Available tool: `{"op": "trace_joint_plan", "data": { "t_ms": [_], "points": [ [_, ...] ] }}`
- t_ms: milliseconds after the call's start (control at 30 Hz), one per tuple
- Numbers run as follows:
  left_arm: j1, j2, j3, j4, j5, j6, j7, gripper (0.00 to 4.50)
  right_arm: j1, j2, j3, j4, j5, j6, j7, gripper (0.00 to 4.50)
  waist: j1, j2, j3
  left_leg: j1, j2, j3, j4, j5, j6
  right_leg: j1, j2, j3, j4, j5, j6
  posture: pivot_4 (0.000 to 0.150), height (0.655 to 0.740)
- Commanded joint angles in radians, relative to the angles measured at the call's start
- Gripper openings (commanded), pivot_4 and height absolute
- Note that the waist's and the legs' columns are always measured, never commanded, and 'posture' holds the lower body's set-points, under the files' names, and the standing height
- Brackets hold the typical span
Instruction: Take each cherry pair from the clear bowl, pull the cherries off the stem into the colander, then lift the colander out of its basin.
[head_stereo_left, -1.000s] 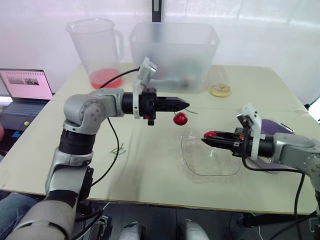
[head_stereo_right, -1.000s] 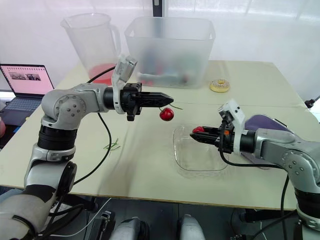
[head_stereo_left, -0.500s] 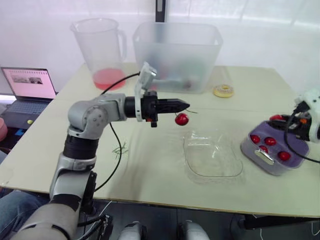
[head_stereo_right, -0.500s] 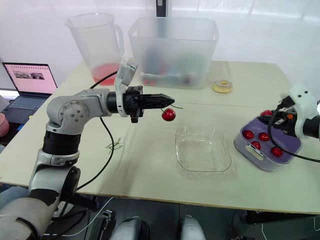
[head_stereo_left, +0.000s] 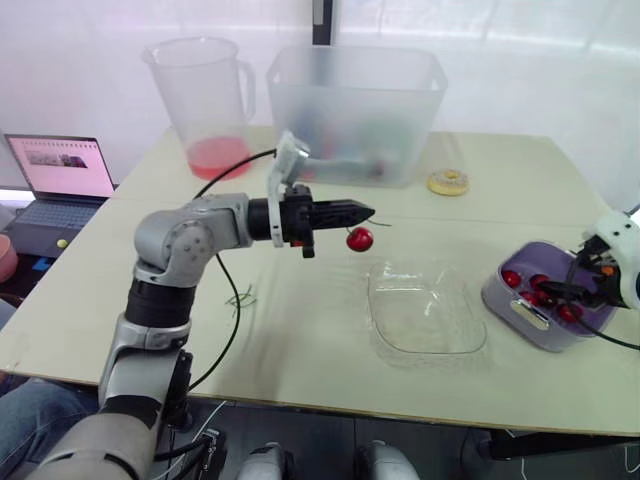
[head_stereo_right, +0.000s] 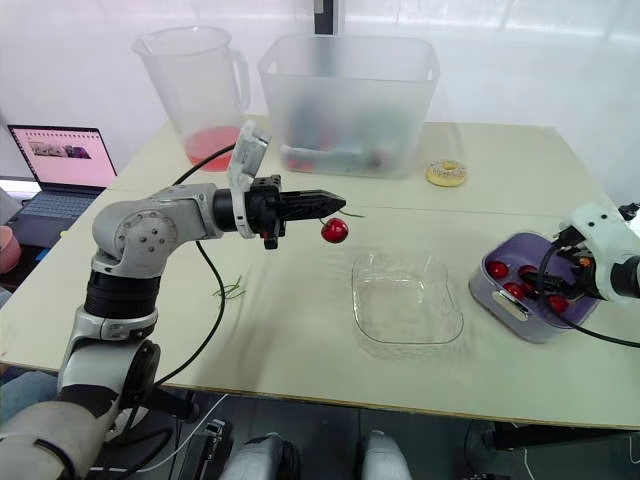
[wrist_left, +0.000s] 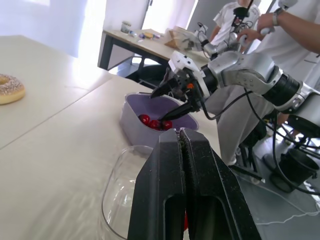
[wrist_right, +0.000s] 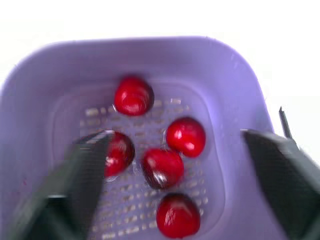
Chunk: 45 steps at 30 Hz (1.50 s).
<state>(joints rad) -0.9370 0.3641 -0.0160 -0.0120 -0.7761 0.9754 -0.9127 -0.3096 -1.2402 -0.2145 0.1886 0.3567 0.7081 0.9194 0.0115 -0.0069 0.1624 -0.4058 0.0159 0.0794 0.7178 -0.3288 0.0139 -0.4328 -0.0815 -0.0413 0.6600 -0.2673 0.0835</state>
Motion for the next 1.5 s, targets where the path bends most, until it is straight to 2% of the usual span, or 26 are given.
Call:
{"op": "trace_joint_plan", "data": {
  "t_ms": [33,133,300,400,600,767,867,933,1200,1300,1367,1500],
  "points": [
    [-0.027,-0.011,0.025,-0.009,-0.015,-0.021,0.001,0.0,-0.086,-0.059,-0.071,-0.02,0.018,0.016,0.025,4.45,0.0,0.0,0.0,0.0,0.0,0.0,0.0,0.0,0.0,0.0,0.0,0.0,0.0,0.0,0.0,0.15,0.7131],
    [-0.028,-0.018,0.028,-0.009,-0.019,-0.022,0.002,0.0,-0.184,-0.026,-0.085,-0.078,0.082,0.05,0.041,4.45,-0.002,0.001,0.0,0.0,0.0,0.0,0.0,0.0,0.0,0.0,0.0,0.0,0.0,0.0,0.0,0.15,0.7131],
    [-0.03,-0.04,0.028,-0.009,-0.024,-0.018,0.007,0.0,-0.265,0.136,-0.079,-0.38,0.321,0.169,0.075,4.45,-0.006,0.001,0.0,0.001,0.001,-0.001,0.0,0.0,-0.001,0.001,0.001,0.0,0.0,0.0,0.0,0.15,0.7131],
    [-0.019,-0.046,0.016,-0.031,-0.034,-0.004,0.0,0.0,-0.299,0.296,-0.023,-0.517,0.458,0.256,0.01,4.45,-0.002,0.0,0.0,0.001,0.001,-0.002,0.0,0.0,-0.001,0.001,0.001,0.0,0.0,0.0,0.0,0.15,0.7131],
    [-0.024,-0.051,0.01,-0.042,-0.043,0.005,0.009,0.0,-0.349,0.464,0.085,-0.59,0.483,0.279,-0.084,4.45,0.003,0.0,0.0,-0.001,-0.001,-0.002,0.001,0.0,-0.001,0.001,-0.001,0.0,0.0,0.0,0.0,0.15,0.7131],
    [-0.027,-0.043,0.011,-0.038,-0.036,0.001,0.009,0.0,-0.369,0.519,0.118,-0.595,0.491,0.291,-0.124,4.45,0.0,0.0,0.0,-0.001,-0.001,-0.002,0.0,0.0,0.0,0.001,-0.001,0.0,0.0,0.0,0.0,0.15,0.7131],
    [-0.026,-0.041,0.013,-0.037,-0.035,0.001,0.011,0.0,-0.362,0.534,0.128,-0.596,0.493,0.292,-0.133,3.67,0.0,0.0,0.0,0.0,-0.001,-0.002,0.0,0.0,0.0,0.001,0.0,0.0,0.0,0.0,0.0,0.15,0.7131],
    [-0.024,-0.038,0.013,-0.036,-0.035,0.0,0.008,0.0,-0.353,0.534,0.144,-0.604,0.48,0.285,-0.136,2.73,0.0,0.0,0.0,0.0,-0.001,-0.002,0.0,0.0,0.0,0.001,0.0,0.0,0.0,0.0,0.0,0.15,0.7131],
    [-0.027,-0.033,0.008,-0.024,-0.031,-0.008,0.0,0.0,-0.354,0.532,0.141,-0.601,0.48,0.284,-0.16,2.73,0.0,0.0,0.0,0.0,-0.001,-0.002,0.0,0.0,0.0,0.001,0.0,0.0,0.0,0.0,0.0,0.15,0.7131],
    [-0.023,-0.031,0.0,-0.029,-0.031,-0.007,-0.008,0.0,-0.358,0.532,0.131,-0.596,0.485,0.285,-0.168,1.89,0.0,0.0,0.0,0.0,-0.001,-0.002,0.0,0.0,0.0,0.001,-0.001,0.0,0.0,0.0,0.0,0.15,0.7131],
    [-0.021,-0.031,-0.001,-0.033,-0.032,-0.005,-0.007,0.0,-0.358,0.532,0.127,-0.597,0.49,0.284,-0.169,1.09,-0.001,0.0,0.0,0.0,-0.001,-0.002,0.0,0.0,0.0,0.001,0.0,0.0,0.0,0.0,0.0,0.15,0.7131],
    [-0.037,-0.033,0.012,-0.018,-0.035,-0.005,-0.001,0.0,-0.356,0.535,0.119,-0.594,0.503,0.279,-0.161,1.09,0.0,0.0,0.0,0.0,-0.001,-0.002,0.0,0.0,0.0,0.001,0.0,0.0,0.0,0.0,0.0,0.15,0.7131]
  ]
}}
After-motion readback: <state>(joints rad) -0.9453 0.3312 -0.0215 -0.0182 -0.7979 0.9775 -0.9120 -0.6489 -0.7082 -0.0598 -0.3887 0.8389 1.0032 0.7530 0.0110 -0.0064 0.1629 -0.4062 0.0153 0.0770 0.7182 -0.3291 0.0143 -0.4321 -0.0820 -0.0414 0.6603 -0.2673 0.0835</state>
